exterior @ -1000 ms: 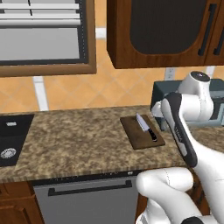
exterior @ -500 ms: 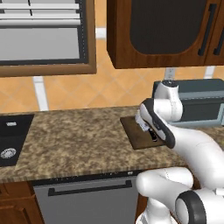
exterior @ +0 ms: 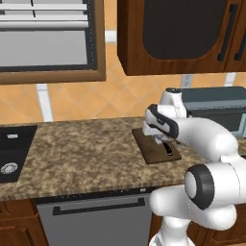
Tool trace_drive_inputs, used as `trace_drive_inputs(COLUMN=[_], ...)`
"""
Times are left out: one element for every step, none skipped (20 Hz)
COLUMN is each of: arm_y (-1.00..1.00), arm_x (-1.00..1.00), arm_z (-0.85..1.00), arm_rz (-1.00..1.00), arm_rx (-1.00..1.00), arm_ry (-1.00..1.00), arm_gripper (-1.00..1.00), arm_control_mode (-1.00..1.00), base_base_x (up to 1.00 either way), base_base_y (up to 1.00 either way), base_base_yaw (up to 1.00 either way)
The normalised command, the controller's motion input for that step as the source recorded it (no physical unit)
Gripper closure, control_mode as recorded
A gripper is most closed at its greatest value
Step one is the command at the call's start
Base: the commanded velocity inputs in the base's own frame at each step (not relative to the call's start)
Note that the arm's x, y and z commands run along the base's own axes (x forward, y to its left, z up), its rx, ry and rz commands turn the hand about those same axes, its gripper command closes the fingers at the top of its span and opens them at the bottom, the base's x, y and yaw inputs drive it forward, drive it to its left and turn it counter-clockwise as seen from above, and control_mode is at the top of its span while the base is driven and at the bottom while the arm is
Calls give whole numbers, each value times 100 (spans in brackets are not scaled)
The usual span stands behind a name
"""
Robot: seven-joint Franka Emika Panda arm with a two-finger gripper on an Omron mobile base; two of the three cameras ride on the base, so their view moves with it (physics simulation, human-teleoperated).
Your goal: Pick up the knife from the drawer and place it on the cutting board. Then place the meat from the plate to the cutting board.
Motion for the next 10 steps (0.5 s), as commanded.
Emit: trace_drive_inputs(arm_y=[0, 0, 0, 0, 0, 0, 0, 0, 0, 0], arm_x=[40, 28, 20, 19, 24, 30, 36, 40, 39, 34], arm_z=[-1, -18, -34, -44, -49, -52, -54, -55, -53, -50], arm_rz=[9, 9, 10, 10, 10, 10, 10, 11, 11, 11], arm_rx=[0, 0, 0, 0, 0, 0, 0, 0, 0, 0], arm_ry=[18, 21, 20, 19, 18, 16, 14, 11, 10, 8], arm_gripper=[100, 100, 100, 100, 100, 100, 100, 100, 100, 100], arm_control_mode=[-100, -100, -100, -100, -100, -100, -100, -100, -100, -100], base_base_x=[0, 0, 0, 0, 0, 0, 0, 0, 0, 0], base_base_y=[0, 0, 0, 0, 0, 0, 0, 0, 0, 0], base_base_yaw=[0, 0, 0, 0, 0, 0, 0, 0, 0, 0])
